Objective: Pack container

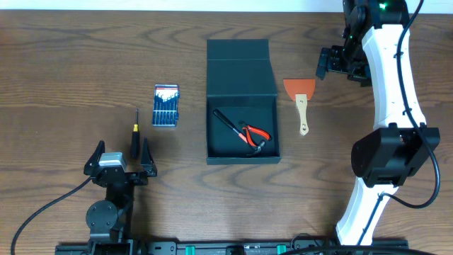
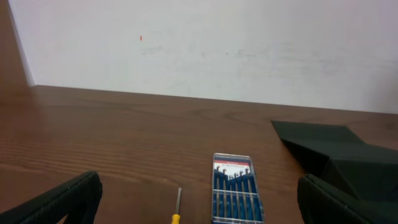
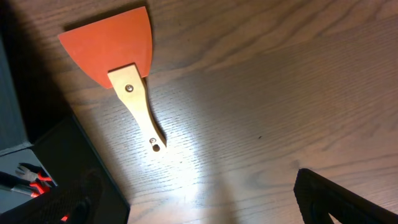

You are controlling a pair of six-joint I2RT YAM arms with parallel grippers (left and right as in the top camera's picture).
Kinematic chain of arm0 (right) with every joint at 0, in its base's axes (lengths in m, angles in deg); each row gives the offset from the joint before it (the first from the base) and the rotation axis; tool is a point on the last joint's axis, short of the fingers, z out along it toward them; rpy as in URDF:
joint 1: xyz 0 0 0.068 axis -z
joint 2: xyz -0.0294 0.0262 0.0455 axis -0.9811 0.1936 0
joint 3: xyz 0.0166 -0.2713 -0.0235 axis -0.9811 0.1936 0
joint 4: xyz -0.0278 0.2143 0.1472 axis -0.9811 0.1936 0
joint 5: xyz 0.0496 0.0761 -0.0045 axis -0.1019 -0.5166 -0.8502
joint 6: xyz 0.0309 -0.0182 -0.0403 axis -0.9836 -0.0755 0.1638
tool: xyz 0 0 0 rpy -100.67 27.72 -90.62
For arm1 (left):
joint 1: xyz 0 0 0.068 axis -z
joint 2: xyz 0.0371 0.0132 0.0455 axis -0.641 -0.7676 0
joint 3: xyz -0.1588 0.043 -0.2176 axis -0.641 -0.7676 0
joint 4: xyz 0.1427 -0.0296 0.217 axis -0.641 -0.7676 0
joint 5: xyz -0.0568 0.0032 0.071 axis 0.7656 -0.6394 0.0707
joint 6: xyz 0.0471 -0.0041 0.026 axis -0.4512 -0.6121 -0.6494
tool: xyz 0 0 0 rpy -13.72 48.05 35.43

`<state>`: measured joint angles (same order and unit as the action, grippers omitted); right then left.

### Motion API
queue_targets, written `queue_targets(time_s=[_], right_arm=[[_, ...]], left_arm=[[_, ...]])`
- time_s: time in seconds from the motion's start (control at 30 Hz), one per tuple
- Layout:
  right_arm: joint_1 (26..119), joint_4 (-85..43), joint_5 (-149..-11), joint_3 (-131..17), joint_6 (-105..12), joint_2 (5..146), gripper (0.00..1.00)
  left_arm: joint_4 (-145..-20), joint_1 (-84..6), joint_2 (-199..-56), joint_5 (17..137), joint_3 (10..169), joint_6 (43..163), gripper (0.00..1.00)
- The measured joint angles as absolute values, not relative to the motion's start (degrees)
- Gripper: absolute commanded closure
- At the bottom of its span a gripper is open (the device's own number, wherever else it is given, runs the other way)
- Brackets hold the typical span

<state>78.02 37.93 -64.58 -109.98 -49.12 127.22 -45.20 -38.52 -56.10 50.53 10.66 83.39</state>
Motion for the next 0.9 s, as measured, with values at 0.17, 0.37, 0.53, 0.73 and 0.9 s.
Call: queue_targets(time_s=[0.17,0.37,0.53,0.73,0.9], right_arm=[[78.02,37.93,-64.56,-109.98,-49.12,127.22,0.01],[78.02,37.93,-64.58,-109.98,-49.12,127.22,0.01],[78.02,37.95,-64.71,-109.98,-49.1,127.22,0.01],[78.02,37.99,-64.76,-109.98,-49.1,127.22,0.01],[78.02,37.99,-64.78,-110.0,-49.08,127.22,0.01]], left_arm=[[-45.2,-38.52,-56.1,51.67,10.66,83.44,0.01],[-48.06,-38.52,-57.74,58.99,10.75,86.8,0.01],[-53.48,-38.52,-68.62,60.63,17.55,88.9,0.01],[-65.02,-38.52,-92.03,61.24,40.76,89.51,0.01],[-82.53,-38.52,-118.02,61.41,65.59,89.45,0.02]])
